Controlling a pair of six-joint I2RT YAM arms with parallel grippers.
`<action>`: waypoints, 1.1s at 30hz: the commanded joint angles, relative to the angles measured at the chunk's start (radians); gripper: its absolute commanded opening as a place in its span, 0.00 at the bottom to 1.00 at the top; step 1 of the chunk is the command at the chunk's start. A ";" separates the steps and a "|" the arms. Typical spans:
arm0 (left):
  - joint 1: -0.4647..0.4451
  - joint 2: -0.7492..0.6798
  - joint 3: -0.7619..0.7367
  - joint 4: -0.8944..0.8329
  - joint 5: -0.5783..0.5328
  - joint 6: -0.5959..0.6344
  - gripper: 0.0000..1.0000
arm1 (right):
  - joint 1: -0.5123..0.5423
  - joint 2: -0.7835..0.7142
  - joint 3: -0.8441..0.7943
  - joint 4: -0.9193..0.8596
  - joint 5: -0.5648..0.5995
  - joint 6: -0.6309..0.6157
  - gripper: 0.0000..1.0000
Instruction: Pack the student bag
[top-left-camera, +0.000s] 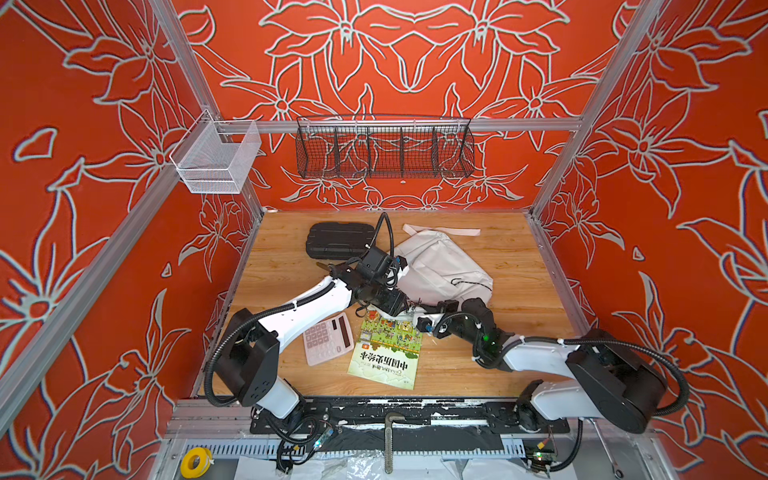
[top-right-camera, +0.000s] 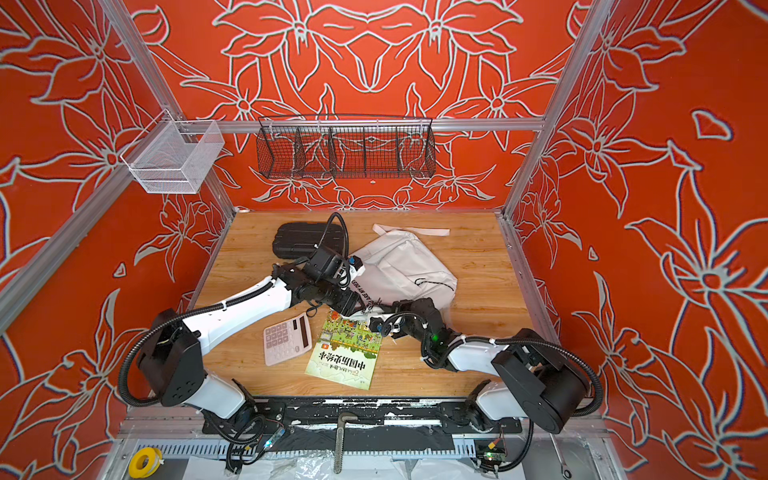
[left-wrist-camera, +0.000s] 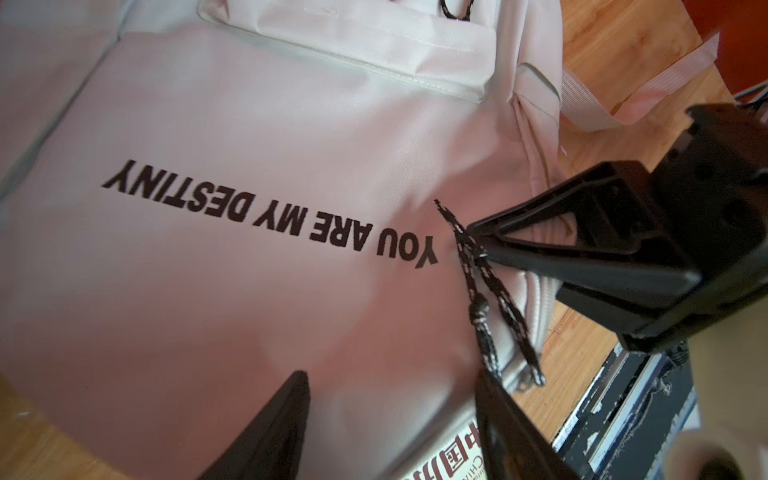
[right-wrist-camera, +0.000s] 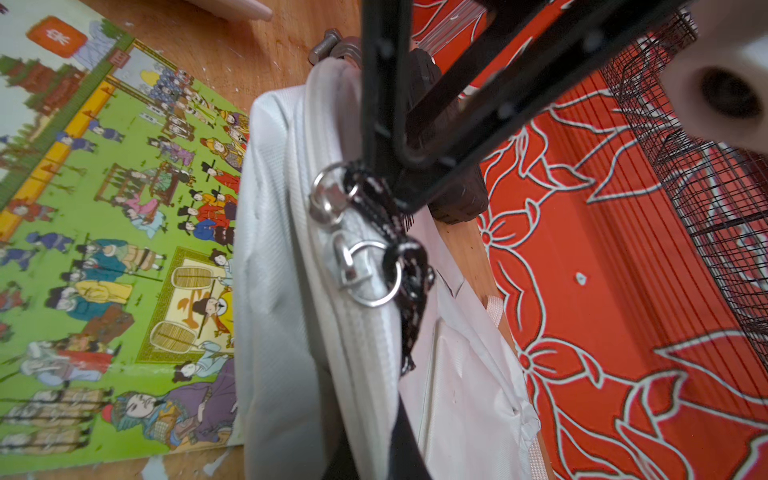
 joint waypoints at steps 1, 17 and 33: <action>-0.003 0.013 0.013 0.025 0.054 -0.023 0.64 | 0.008 0.004 0.023 0.037 0.005 -0.008 0.00; -0.002 0.030 0.045 0.020 0.077 -0.046 0.63 | 0.009 0.018 0.006 0.032 0.030 -0.003 0.00; -0.036 0.088 0.041 -0.029 0.072 -0.031 0.47 | 0.010 0.011 0.024 0.005 0.046 0.003 0.00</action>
